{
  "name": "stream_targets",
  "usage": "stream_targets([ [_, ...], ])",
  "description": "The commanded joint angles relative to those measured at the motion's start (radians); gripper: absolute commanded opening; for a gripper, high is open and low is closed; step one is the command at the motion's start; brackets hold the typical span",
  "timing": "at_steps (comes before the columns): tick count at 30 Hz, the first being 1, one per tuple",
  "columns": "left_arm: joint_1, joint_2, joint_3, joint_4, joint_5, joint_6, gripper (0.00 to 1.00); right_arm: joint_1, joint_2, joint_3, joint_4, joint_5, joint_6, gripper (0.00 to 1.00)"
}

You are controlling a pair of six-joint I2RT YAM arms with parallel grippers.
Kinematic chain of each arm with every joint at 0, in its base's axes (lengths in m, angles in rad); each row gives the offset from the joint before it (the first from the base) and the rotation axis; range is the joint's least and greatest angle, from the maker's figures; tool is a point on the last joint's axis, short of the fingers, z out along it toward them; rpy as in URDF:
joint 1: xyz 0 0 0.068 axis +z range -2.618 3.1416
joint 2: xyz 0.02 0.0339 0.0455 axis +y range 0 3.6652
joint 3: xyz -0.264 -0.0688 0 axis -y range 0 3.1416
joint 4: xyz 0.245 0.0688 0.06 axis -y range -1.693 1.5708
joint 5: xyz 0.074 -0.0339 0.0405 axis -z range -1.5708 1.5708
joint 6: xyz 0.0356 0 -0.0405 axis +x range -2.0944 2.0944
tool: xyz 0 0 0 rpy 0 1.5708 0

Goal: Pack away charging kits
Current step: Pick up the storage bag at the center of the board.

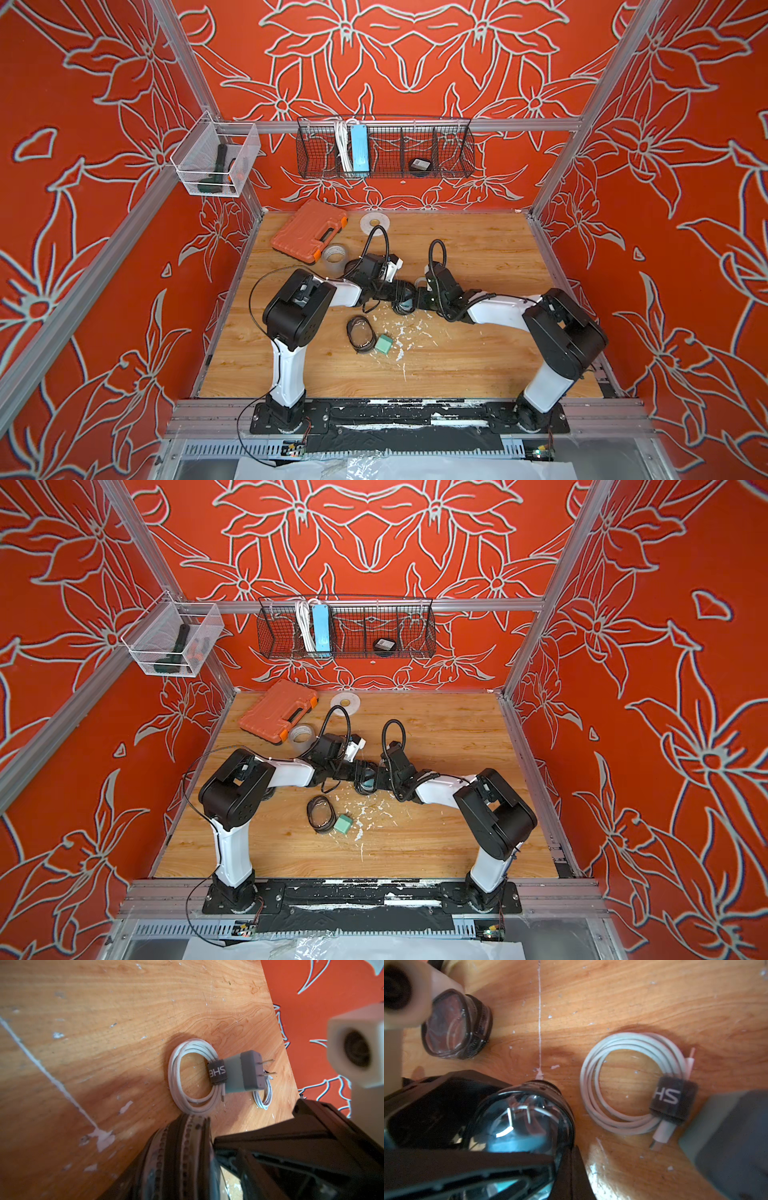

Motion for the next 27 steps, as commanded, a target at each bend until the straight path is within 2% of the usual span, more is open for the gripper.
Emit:
stream_targets([
  [1, -0.008, 0.089, -0.061, -0.254, -0.063, 0.007, 0.64, 0.014, -0.017, 0.019, 0.014, -0.003, -0.012, 0.00],
  [7, -0.008, 0.075, -0.073, -0.265, -0.075, 0.006, 0.56, 0.014, -0.008, 0.028, 0.000, 0.022, -0.015, 0.00],
  [15, -0.008, 0.068, -0.075, -0.270, -0.070, 0.005, 0.38, 0.014, -0.010, 0.040, -0.016, 0.037, -0.016, 0.00],
  [20, 0.000, 0.034, -0.098, -0.232, -0.046, -0.022, 0.15, 0.014, -0.017, 0.044, -0.024, 0.034, -0.018, 0.00],
  [24, 0.012, -0.032, -0.146, -0.137, -0.014, -0.078, 0.00, 0.014, -0.086, 0.016, -0.041, 0.046, -0.030, 0.17],
  [27, 0.013, -0.110, -0.195, -0.044, -0.020, -0.129, 0.00, 0.014, -0.172, -0.010, -0.066, 0.056, -0.055, 0.29],
])
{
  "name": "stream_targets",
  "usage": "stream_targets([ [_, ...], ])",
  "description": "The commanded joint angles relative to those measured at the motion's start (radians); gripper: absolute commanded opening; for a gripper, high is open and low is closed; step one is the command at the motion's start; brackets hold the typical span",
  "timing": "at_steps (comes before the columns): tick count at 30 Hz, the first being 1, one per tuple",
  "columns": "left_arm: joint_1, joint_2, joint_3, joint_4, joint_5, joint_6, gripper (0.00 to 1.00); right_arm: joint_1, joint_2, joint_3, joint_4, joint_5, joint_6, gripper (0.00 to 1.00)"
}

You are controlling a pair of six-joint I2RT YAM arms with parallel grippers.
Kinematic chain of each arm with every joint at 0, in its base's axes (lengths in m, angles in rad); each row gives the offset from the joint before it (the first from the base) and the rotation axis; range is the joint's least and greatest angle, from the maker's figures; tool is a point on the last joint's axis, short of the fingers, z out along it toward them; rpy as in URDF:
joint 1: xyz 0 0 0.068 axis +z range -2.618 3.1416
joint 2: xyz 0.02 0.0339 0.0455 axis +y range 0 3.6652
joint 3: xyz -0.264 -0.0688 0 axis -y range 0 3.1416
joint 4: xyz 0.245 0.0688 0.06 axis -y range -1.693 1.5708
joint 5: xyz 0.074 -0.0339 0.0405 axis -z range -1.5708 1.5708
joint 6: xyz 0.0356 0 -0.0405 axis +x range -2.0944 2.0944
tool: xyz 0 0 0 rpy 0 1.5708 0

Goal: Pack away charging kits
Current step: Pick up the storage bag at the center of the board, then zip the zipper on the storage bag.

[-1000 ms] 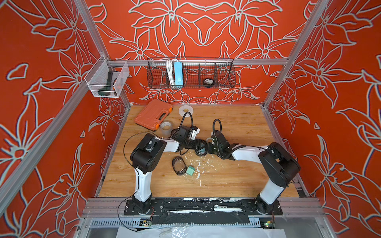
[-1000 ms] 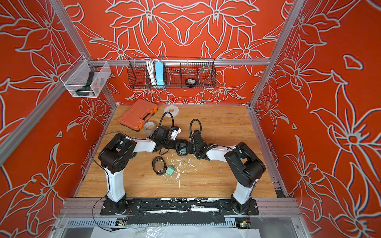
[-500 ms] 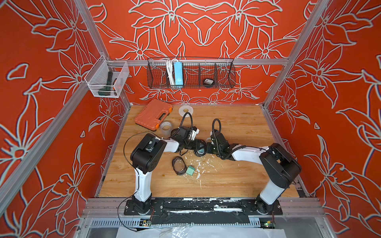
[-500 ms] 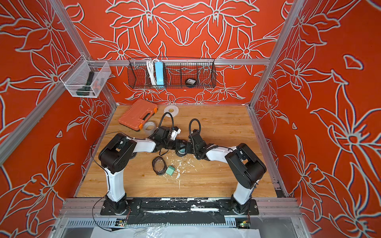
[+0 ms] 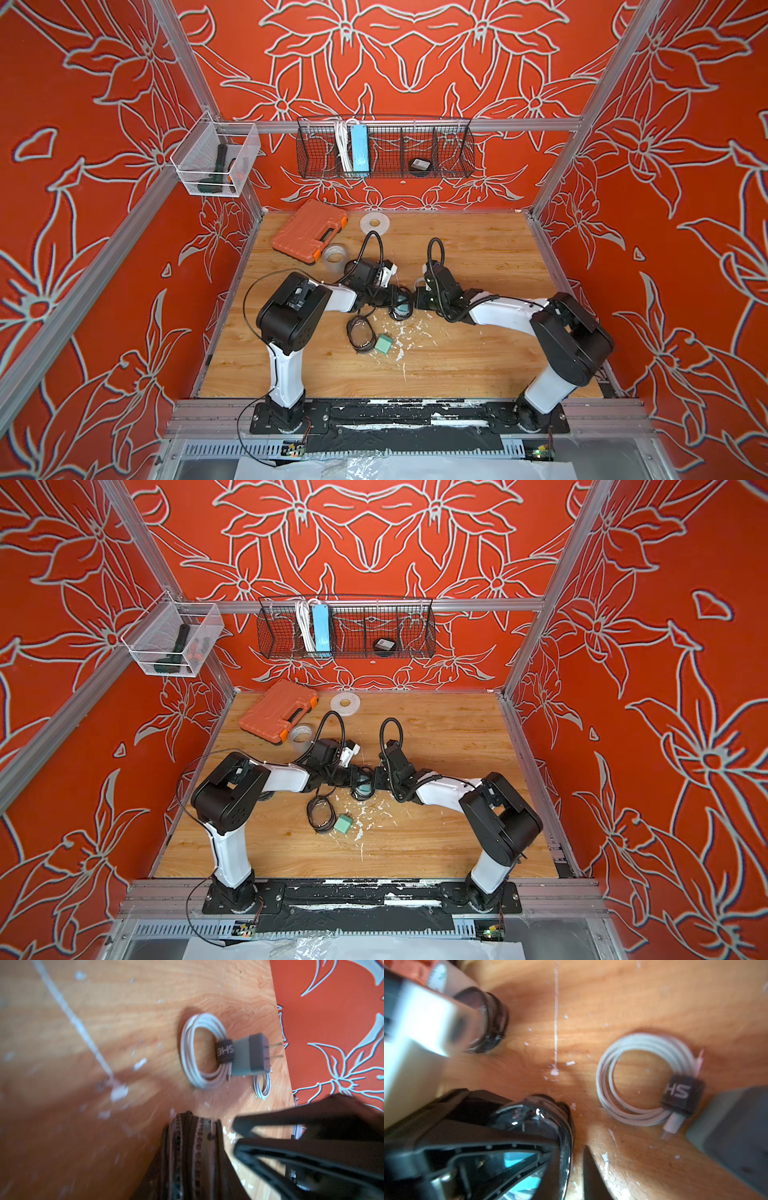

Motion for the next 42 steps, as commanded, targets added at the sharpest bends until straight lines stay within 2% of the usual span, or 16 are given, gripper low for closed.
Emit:
stream_targets([
  [1, 0.004, -0.058, -0.078, -0.047, -0.034, -0.057, 0.00, 0.001, -0.121, -0.024, -0.031, 0.035, -0.038, 0.32],
  [4, 0.004, -0.158, -0.099, 0.018, -0.055, -0.105, 0.00, 0.005, -0.226, -0.053, -0.043, 0.040, -0.079, 0.38],
  [7, 0.006, -0.275, -0.117, 0.081, -0.103, -0.148, 0.00, 0.035, -0.335, -0.083, -0.032, 0.049, -0.137, 0.38],
  [11, 0.005, -0.452, -0.127, 0.141, -0.169, -0.156, 0.00, 0.152, -0.493, -0.138, -0.004, 0.164, -0.247, 0.44],
  [14, 0.006, -0.589, -0.124, 0.141, -0.239, -0.153, 0.00, 0.254, -0.611, -0.193, 0.051, 0.250, -0.332, 0.45],
  [18, -0.005, -0.778, -0.171, 0.223, -0.290, -0.132, 0.00, 0.363, -0.708, -0.258, 0.183, 0.300, -0.442, 0.44],
  [20, -0.028, -0.883, -0.225, 0.306, -0.332, -0.105, 0.00, 0.414, -0.709, -0.258, 0.231, 0.312, -0.492, 0.40],
  [24, -0.136, -1.068, -0.284, 0.398, -0.437, 0.043, 0.00, 0.519, -0.671, -0.262, 0.373, 0.339, -0.628, 0.40],
  [28, -0.254, -1.157, -0.290, 0.424, -0.480, 0.211, 0.00, 0.594, -0.615, -0.222, 0.470, 0.360, -0.752, 0.41],
  [32, -0.302, -1.164, -0.296, 0.421, -0.602, 0.256, 0.00, 0.627, -0.550, -0.190, 0.551, 0.349, -0.832, 0.40],
  [36, -0.324, -1.137, -0.315, 0.461, -0.631, 0.285, 0.00, 0.646, -0.472, -0.155, 0.620, 0.340, -0.877, 0.37],
  [42, -0.423, -1.118, -0.325, 0.470, -0.841, 0.374, 0.00, 0.685, -0.419, -0.138, 0.708, 0.386, -0.898, 0.36],
])
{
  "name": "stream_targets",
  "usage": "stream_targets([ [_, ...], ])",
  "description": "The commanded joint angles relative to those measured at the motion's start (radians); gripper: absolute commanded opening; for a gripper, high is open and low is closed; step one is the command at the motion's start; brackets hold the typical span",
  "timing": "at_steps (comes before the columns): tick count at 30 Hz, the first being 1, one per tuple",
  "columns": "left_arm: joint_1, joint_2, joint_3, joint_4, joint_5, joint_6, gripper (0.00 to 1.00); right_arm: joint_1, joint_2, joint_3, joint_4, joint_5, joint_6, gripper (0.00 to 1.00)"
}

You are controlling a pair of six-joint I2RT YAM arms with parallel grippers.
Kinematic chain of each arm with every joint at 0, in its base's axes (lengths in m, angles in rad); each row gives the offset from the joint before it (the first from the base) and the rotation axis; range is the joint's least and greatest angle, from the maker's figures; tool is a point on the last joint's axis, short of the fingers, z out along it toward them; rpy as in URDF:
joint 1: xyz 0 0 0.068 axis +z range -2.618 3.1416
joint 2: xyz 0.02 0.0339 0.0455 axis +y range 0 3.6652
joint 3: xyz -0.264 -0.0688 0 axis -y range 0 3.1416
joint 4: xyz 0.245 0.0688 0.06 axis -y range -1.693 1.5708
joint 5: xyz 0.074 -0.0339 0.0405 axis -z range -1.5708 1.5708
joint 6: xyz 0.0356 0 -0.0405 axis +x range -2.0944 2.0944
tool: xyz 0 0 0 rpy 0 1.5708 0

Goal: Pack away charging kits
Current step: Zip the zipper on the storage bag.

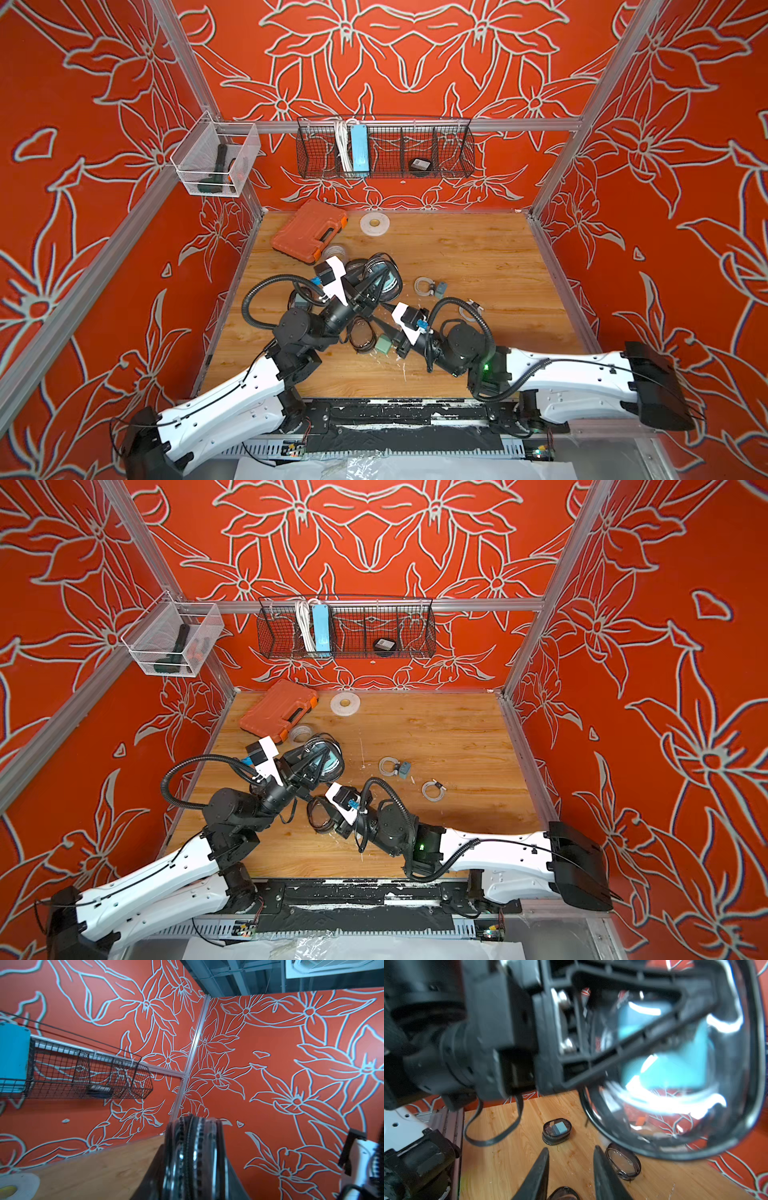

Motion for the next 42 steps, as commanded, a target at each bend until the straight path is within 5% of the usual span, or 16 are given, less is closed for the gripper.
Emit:
stream_targets([
  [1, -0.062, -0.011, 0.014, 0.055, -0.155, 0.085, 0.00, 0.015, 0.011, 0.032, 0.102, 0.075, -0.037, 0.36],
  [12, -0.163, -0.003, -0.005, 0.092, -0.258, 0.104, 0.00, 0.015, -0.007, 0.032, 0.096, 0.141, 0.057, 0.29],
  [35, -0.175, 0.025, -0.031, 0.135, -0.314, 0.098, 0.00, 0.015, 0.051, 0.126, 0.060, 0.196, 0.119, 0.25],
  [42, -0.175, 0.014, -0.059, 0.140, -0.335, 0.085, 0.00, 0.015, 0.054, 0.133, 0.062, 0.176, 0.120, 0.17],
])
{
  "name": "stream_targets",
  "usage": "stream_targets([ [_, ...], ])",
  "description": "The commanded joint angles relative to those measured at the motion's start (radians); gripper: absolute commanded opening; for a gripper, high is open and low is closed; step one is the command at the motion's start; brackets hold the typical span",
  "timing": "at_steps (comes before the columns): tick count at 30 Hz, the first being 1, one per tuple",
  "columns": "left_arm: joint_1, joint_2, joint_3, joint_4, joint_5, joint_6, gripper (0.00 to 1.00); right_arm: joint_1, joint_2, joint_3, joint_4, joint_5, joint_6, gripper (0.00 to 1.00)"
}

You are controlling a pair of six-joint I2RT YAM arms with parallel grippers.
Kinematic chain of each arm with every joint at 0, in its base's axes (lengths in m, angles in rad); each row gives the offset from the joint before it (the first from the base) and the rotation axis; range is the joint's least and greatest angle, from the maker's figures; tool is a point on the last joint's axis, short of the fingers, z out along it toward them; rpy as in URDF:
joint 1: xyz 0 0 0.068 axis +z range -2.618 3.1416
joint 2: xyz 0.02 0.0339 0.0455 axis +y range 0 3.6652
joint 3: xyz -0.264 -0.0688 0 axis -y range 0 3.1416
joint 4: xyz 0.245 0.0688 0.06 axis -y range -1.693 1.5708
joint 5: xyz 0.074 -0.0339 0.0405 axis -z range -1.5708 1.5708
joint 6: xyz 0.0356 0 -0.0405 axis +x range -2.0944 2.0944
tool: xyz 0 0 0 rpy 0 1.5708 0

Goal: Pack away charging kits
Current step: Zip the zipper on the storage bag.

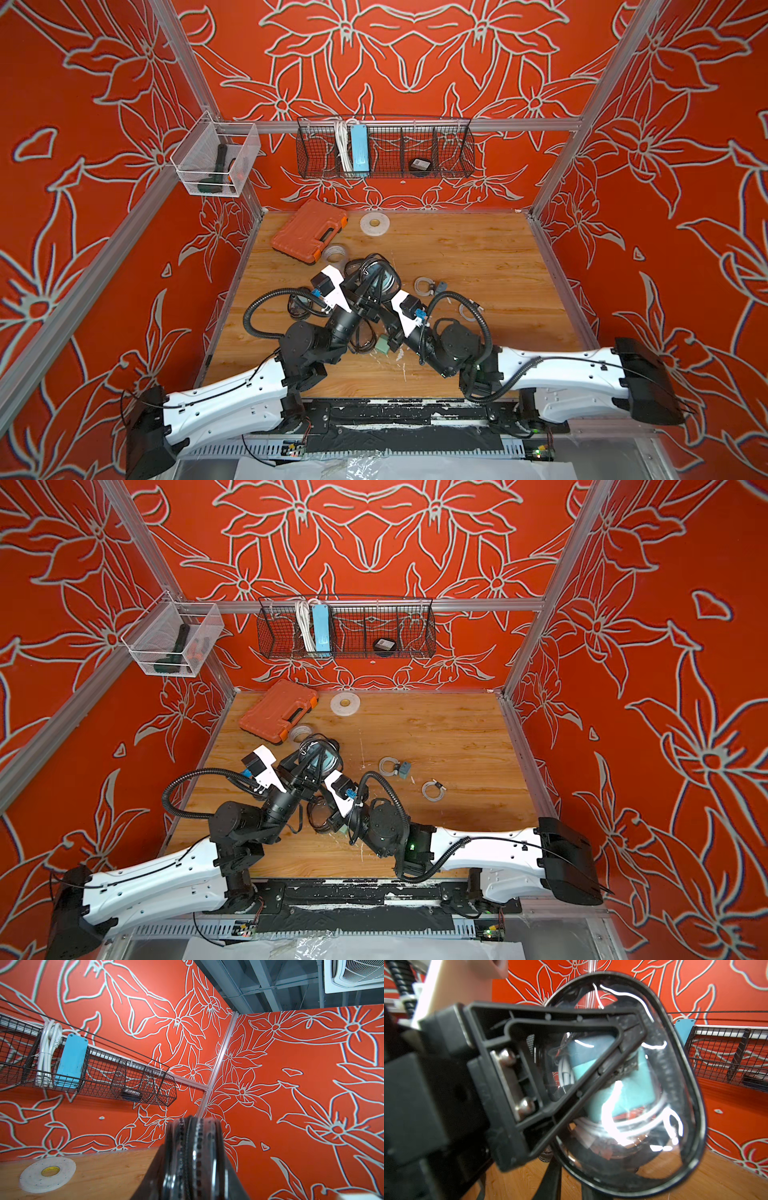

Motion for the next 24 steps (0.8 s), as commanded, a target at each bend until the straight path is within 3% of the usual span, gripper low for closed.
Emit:
stream_targets([
  [1, -0.007, -0.010, -0.026, -0.004, -0.001, -0.002, 0.00, -0.001, -0.005, 0.050, 0.052, 0.010, 0.007, 0.16],
  [7, -0.007, -0.023, -0.036, -0.010, -0.028, -0.017, 0.00, -0.001, -0.002, 0.050, 0.043, 0.017, 0.018, 0.00],
  [15, -0.004, -0.042, 0.012, -0.091, -0.124, -0.062, 0.00, -0.001, -0.012, -0.018, 0.059, 0.069, 0.016, 0.00],
  [24, 0.015, -0.071, 0.015, -0.131, -0.109, -0.113, 0.00, -0.006, -0.054, -0.097, 0.071, 0.155, -0.009, 0.00],
])
